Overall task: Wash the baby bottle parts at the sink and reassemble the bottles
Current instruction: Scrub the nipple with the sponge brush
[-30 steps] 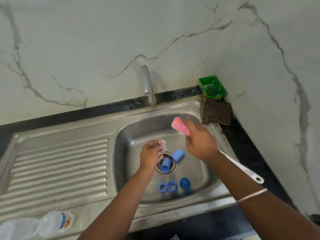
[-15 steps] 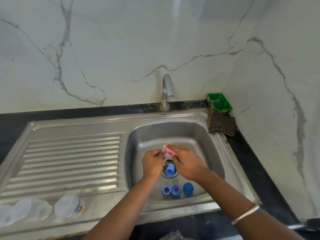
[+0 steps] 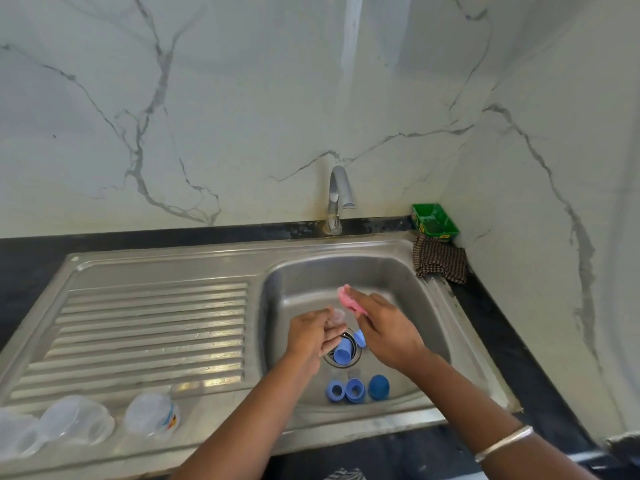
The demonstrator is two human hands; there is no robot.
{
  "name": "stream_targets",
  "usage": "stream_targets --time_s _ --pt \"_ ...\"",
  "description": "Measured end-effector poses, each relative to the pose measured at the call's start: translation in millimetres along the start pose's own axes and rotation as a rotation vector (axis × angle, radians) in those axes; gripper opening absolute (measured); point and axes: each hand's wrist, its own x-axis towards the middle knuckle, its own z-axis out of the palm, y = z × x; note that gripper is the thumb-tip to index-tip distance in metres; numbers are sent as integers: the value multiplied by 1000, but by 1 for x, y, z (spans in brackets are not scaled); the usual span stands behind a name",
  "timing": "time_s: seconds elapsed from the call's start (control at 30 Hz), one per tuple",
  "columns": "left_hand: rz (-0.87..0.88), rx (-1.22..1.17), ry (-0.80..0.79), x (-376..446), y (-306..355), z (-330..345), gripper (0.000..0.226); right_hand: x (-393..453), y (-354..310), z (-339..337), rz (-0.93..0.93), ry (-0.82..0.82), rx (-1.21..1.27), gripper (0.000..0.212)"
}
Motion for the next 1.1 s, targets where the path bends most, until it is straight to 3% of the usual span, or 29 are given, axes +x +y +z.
stream_targets --time_s 0.23,0.47,0.8,1.1 --pt "-187 -193 48 -5 6 12 21 2 -9 17 19 -22 6 50" --pt "-215 -197 136 -5 3 7 25 -21 1 31 40 -23 -11 53" --pt "-272 -128 105 -7 6 2 16 -20 -12 9 -236 -17 -397 57" --pt "-261 -127 100 -6 6 -2 29 -24 -13 3 -387 -61 -563 64"
